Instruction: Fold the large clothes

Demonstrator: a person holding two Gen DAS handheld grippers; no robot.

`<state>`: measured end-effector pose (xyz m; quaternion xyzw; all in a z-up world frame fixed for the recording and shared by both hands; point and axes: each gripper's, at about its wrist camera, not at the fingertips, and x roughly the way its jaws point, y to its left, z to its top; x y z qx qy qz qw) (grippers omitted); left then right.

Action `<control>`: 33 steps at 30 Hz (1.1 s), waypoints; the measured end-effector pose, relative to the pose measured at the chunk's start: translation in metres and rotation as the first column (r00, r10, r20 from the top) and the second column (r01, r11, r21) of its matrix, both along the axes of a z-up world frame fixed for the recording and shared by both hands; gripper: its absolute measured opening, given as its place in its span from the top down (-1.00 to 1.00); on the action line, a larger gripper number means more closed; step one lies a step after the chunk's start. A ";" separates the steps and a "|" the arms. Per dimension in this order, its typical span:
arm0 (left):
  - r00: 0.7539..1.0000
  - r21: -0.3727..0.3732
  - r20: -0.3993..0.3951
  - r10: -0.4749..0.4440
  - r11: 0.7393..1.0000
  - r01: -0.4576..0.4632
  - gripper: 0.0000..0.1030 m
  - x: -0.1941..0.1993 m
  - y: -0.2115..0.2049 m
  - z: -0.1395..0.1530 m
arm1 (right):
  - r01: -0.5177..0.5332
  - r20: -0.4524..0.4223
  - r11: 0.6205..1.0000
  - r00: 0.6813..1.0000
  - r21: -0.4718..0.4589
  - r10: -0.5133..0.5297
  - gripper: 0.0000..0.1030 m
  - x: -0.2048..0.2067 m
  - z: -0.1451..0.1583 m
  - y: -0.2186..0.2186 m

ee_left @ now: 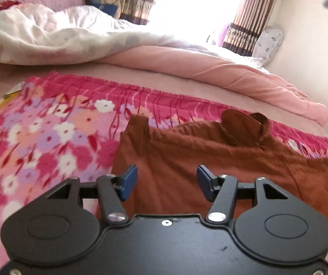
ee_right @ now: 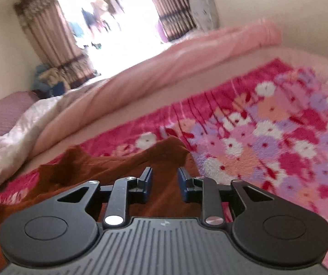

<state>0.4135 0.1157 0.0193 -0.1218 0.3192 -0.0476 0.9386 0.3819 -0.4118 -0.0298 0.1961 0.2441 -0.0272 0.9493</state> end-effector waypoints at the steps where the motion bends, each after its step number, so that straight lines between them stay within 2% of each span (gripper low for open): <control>1: 1.000 0.002 0.003 -0.004 1.000 0.004 -0.14 -0.013 -0.001 -0.002 | -0.004 0.007 1.000 1.000 -0.015 0.004 0.37 -0.012 0.002 0.002; 5: 1.000 0.007 -0.014 0.002 1.000 -0.002 -0.14 -0.039 -0.002 -0.020 | -0.008 -0.006 0.998 1.000 -0.069 0.008 0.37 -0.044 -0.006 0.010; 7: 0.998 -0.003 -0.059 0.022 1.000 -0.023 -0.14 -0.040 -0.002 -0.035 | -0.008 -0.035 0.997 0.999 -0.076 0.006 0.37 -0.048 -0.016 0.011; 10: 0.996 -0.020 -0.083 0.035 0.999 -0.037 -0.14 -0.037 0.001 -0.052 | 0.020 -0.083 0.997 0.996 -0.078 -0.026 0.37 -0.046 -0.034 0.011; 13: 0.995 -0.053 -0.086 0.044 0.997 -0.049 -0.14 -0.036 0.004 -0.065 | 0.047 -0.096 0.994 0.994 -0.103 -0.057 0.38 -0.046 -0.049 0.010; 16: 0.995 -0.096 -0.079 0.066 0.993 -0.074 -0.14 -0.041 0.007 -0.070 | 0.064 -0.094 0.996 0.993 -0.069 -0.071 0.38 -0.045 -0.061 0.005; 20: 0.995 -0.092 -0.060 0.073 0.993 -0.078 -0.14 -0.042 0.005 -0.072 | 0.085 -0.071 0.994 0.993 -0.074 -0.090 0.39 -0.051 -0.069 0.008; 23: 0.996 -0.092 -0.060 0.073 0.993 -0.079 -0.14 -0.043 0.005 -0.071 | 0.098 -0.070 0.992 0.992 -0.084 -0.104 0.39 -0.053 -0.066 0.011; 27: 0.995 -0.114 -0.066 0.071 0.990 -0.078 -0.15 -0.043 0.008 -0.070 | 0.161 -0.044 0.984 0.985 -0.081 -0.165 0.36 -0.061 -0.045 0.024; 30: 0.995 -0.122 -0.067 0.069 0.990 -0.077 -0.15 -0.045 0.009 -0.070 | 0.101 0.027 0.993 0.995 -0.069 -0.099 0.36 -0.070 -0.028 0.054; 33: 0.995 -0.123 -0.070 0.067 0.990 -0.075 -0.15 -0.045 0.010 -0.069 | -0.026 0.058 0.996 0.998 -0.080 0.031 0.36 -0.069 -0.014 0.099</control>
